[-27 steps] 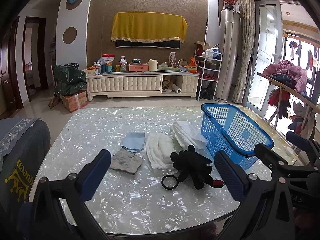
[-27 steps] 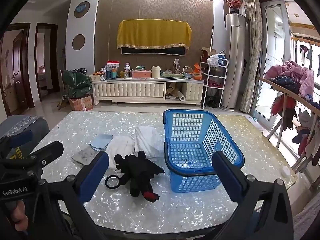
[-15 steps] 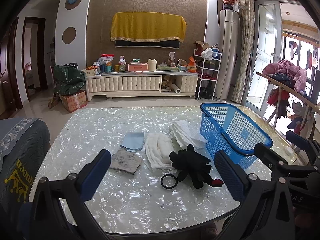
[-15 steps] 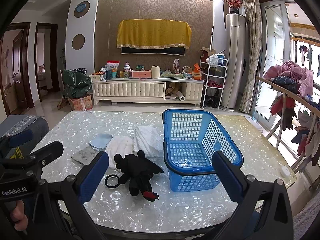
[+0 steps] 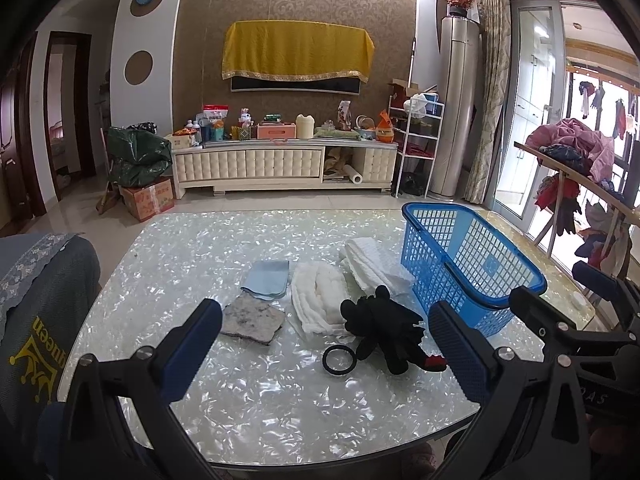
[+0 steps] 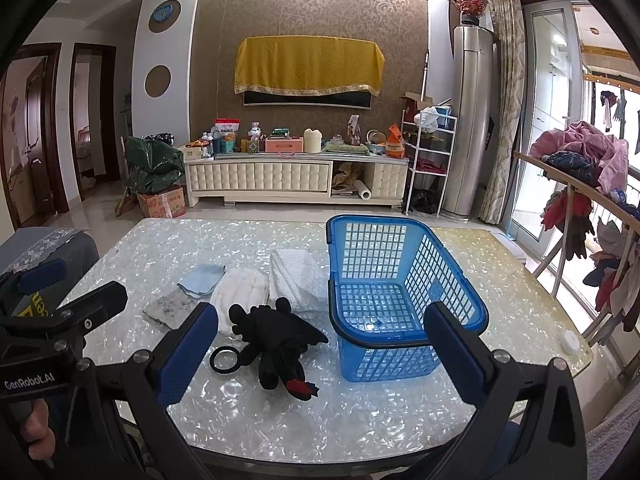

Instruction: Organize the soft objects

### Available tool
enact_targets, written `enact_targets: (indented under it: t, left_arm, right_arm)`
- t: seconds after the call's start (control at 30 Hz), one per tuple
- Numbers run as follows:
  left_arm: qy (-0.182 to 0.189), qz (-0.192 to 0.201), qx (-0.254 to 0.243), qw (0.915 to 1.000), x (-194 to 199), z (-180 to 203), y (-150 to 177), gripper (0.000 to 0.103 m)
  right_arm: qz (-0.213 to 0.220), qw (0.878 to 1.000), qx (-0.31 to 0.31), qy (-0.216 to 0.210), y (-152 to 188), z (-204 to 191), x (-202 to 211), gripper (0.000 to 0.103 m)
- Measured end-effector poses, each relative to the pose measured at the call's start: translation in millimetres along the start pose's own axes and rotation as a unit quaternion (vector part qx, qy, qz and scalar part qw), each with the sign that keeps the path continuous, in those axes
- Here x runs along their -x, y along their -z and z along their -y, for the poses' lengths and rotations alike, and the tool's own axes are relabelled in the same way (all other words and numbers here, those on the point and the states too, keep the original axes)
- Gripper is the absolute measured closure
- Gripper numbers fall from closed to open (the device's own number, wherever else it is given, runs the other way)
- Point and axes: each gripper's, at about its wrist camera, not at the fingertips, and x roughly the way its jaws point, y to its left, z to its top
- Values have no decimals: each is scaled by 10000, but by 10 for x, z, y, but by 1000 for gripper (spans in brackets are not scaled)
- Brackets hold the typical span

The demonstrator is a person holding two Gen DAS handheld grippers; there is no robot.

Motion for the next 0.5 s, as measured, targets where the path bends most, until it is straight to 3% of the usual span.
enact_targets:
  t: [0.5]
  left_arm:
    - [25,0,-30,10000,-13,-20,11,0]
  right_arm:
    - [-7,10000,-1,7,-2,-8,19,0]
